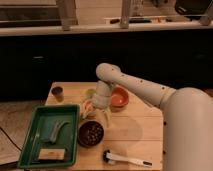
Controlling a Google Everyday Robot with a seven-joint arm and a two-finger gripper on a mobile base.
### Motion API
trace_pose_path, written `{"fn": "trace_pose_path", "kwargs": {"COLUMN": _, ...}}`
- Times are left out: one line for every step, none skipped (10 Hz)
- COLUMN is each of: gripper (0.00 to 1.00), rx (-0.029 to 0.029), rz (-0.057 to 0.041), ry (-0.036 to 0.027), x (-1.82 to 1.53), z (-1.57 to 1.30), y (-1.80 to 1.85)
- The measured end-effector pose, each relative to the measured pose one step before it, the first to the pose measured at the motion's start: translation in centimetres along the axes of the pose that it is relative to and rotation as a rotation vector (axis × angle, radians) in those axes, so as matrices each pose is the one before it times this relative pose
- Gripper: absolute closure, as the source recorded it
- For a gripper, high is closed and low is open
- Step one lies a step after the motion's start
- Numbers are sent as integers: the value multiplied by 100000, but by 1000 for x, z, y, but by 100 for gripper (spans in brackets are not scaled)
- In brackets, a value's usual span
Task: Place grapes in purple bowl
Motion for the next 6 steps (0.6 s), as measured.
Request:
{"fn": "trace_pose_path", "kwargs": {"gripper": 20, "rx": 21, "rz": -57, "ry": -185, "x": -12, "z": 42, "y": -64}}
{"fn": "trace_pose_path", "kwargs": {"gripper": 20, "rx": 66, "rz": -63, "ry": -156, "x": -36, "z": -29, "y": -101}}
{"fn": "trace_pose_path", "kwargs": {"gripper": 20, "rx": 35, "rz": 59, "ry": -129, "x": -3, "z": -46, "y": -58}}
{"fn": "trace_pose_path", "kwargs": {"gripper": 20, "rx": 28, "rz": 75, "ry": -206, "x": 14, "z": -68, "y": -30}}
{"fn": "trace_pose_path", "kwargs": {"gripper": 20, "rx": -62, "rz": 139, "ry": -67, "x": 29, "z": -84, "y": 27}}
{"fn": "trace_pose_path", "kwargs": {"gripper": 20, "rx": -86, "rz": 94, "ry": -50, "x": 41, "z": -43, "y": 37}}
